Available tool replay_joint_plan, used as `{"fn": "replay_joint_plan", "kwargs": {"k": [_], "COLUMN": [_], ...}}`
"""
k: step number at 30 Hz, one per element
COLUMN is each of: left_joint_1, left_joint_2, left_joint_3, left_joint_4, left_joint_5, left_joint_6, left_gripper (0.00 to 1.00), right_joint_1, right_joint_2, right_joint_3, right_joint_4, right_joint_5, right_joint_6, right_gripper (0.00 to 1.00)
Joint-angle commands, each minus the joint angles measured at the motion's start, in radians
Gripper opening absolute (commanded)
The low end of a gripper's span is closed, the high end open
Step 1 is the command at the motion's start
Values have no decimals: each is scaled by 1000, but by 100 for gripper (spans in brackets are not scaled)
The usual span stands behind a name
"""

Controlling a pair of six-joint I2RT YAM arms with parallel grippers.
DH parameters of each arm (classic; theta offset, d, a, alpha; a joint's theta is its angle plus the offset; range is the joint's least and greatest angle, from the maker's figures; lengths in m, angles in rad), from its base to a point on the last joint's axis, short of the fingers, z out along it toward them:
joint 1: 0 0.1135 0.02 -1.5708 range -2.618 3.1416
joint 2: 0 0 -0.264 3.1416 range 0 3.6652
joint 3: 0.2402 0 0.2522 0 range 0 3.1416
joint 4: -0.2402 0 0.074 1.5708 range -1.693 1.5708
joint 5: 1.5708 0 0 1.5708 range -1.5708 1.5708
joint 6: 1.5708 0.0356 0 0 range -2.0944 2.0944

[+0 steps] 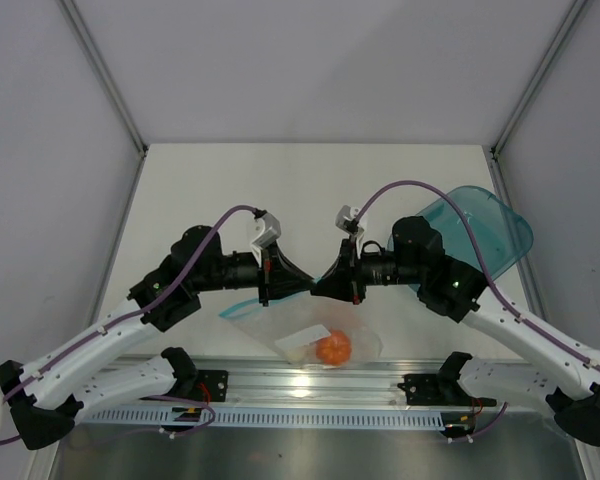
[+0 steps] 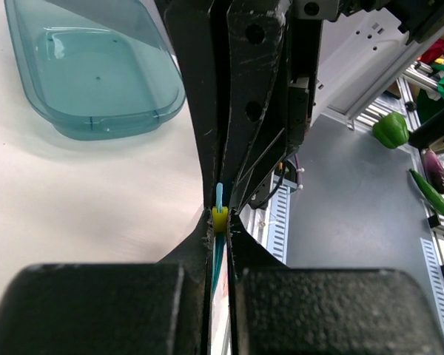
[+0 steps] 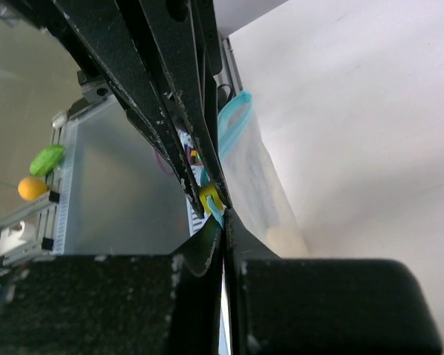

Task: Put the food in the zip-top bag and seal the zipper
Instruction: Zip the zipper food storage bag at the center of the board.

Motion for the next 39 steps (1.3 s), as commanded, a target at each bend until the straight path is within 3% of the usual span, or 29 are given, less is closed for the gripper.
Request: {"fn": "replay_joint_plan", "kwargs": {"k": [1,7,21,31,35,38,39], "left_joint_1": [-2,12,30,57,60,61,61], "left_joint_2": [-1,8,-24,-78,-79,-67,-65], "left_joint_3": [14,13,-21,-3,19,48,54], "left_joint_4": [-65,-102,-156,-203,-226,-254,-257], "left_joint_5": [-10,-1,4,19,39,56,60], "left_joint_6": [16,22,27,45,53,60,62], "left_gripper": [1,1,1,0,1,1,1], "right_joint_1": [-14,-37,-83,-112,-119,-129,-130], "right_joint_2": [-76,-88,-127,-130,-118,-107,-86], "right_joint_3": [20,20,-26,-44,-43,-46,-40], "right_joint_4": [132,191,228,234,287,300,289], "right_joint_5": [115,149,198,139,-1,-81,-150], "right_joint_6": [89,221,291,291,264,235,226], "right_gripper": [0,0,0,0,0,27,45]}}
